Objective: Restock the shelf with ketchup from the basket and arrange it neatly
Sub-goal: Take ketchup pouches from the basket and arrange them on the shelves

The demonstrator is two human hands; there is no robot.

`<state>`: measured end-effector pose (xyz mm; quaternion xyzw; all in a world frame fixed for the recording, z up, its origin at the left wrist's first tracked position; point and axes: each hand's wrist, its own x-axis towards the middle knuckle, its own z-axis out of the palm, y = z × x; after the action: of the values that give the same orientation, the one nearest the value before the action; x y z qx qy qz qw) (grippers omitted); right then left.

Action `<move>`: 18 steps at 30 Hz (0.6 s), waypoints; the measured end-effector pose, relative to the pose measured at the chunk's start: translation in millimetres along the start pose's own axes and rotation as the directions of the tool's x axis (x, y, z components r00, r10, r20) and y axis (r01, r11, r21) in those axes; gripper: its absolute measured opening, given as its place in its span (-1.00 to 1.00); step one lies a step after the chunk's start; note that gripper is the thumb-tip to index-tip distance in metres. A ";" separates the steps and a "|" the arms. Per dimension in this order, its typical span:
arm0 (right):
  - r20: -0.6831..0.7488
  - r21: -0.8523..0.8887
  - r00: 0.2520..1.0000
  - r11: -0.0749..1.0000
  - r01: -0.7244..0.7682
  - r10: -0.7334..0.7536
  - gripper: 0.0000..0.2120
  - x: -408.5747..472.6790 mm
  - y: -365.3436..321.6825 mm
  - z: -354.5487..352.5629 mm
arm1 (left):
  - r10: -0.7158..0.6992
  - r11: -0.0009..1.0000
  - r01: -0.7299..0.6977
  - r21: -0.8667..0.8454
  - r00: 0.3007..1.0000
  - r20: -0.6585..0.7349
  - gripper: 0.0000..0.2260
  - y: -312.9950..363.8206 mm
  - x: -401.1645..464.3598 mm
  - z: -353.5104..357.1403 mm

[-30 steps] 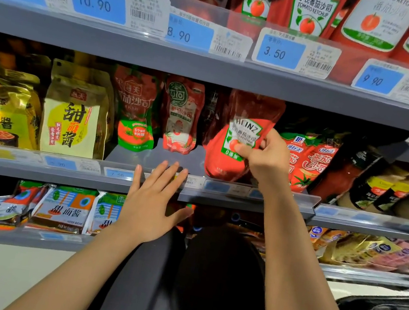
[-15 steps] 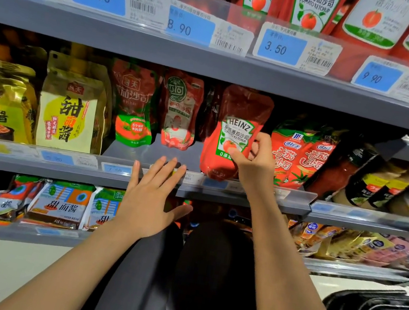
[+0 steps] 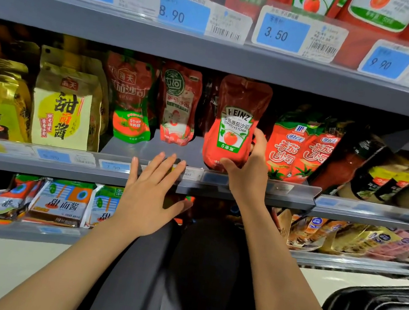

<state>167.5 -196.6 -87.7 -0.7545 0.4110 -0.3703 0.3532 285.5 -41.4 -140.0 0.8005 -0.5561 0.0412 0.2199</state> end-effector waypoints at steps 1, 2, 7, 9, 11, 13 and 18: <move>0.002 -0.014 1.000 1.000 0.009 -0.009 -0.17 1.0 -0.8 -0.2 | 0.001 1.000 -0.001 0.004 1.000 0.004 -0.27 0.5 0.1 0.2; 0.007 -0.036 1.000 0.999 0.019 -0.018 -0.18 2.0 -1.7 0.2 | 0.003 1.000 -0.003 0.008 1.000 0.007 -0.27 0.9 0.3 0.2; 0.051 -0.328 0.996 0.941 0.083 -0.070 -0.36 -5.6 3.2 5.7 | 0.013 1.000 -0.013 0.010 1.000 -0.008 -0.22 -1.9 -0.3 1.5; 0.075 -0.459 0.995 0.884 0.092 -0.065 -0.48 -11.7 4.0 4.6 | 0.013 1.000 -0.013 0.007 1.000 -0.008 -0.24 -2.8 0.0 2.6; 0.065 -0.557 0.995 0.825 0.098 -0.074 -0.55 -15.8 2.3 2.8 | 0.017 1.000 -0.017 0.005 1.000 -0.003 -0.24 -2.8 0.4 2.8; 0.038 -0.635 0.994 0.765 0.106 -0.106 -0.60 -17.2 0.4 1.9 | 0.021 1.000 -0.021 0.013 1.000 0.004 -0.28 -3.0 0.4 2.3; 0.003 -0.735 1.000 0.678 0.009 -0.010 -0.66 -19.3 0.3 -1.5 | -0.049 0.998 0.051 0.036 0.998 -0.039 -0.31 10.8 5.3 -0.5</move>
<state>158.6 -180.1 -92.4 -0.8346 0.5215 -0.1766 0.0185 277.8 -48.9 -134.6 0.8172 -0.5306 0.0614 0.2166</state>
